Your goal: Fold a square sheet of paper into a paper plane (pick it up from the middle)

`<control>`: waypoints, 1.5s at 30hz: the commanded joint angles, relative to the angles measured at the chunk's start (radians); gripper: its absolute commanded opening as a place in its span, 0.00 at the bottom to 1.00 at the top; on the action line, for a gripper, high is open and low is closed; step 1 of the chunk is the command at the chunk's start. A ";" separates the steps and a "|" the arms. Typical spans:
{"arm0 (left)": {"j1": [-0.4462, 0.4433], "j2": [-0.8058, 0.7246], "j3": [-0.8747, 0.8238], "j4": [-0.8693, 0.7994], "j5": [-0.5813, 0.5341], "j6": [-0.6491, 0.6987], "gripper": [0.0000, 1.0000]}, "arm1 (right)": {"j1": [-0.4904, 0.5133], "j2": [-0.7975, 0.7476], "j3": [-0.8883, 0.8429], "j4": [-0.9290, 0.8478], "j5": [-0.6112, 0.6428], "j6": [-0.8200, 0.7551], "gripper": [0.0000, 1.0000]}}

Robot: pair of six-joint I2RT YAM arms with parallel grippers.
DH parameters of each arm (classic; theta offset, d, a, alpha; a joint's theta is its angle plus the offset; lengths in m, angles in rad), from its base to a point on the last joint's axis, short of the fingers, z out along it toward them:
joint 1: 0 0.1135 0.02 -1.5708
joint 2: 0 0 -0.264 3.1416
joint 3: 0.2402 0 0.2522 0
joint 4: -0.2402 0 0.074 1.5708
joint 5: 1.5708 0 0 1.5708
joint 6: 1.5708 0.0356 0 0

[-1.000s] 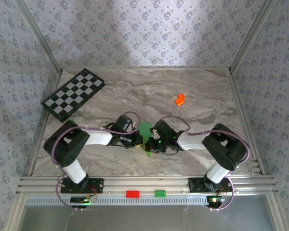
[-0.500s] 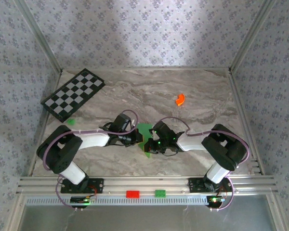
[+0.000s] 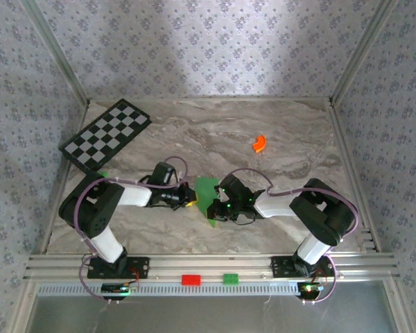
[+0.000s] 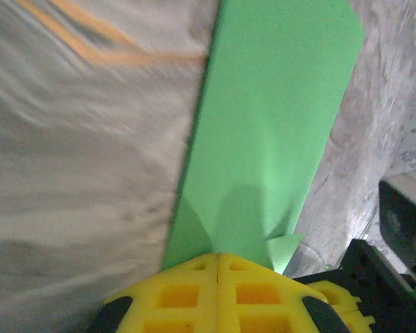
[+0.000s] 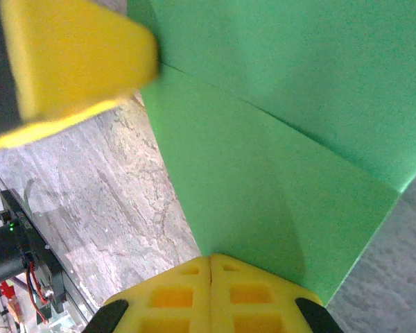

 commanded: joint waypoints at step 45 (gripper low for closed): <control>-0.053 -0.174 0.094 -0.218 -0.112 0.122 0.09 | -0.050 0.043 -0.038 -0.205 0.010 -0.103 0.00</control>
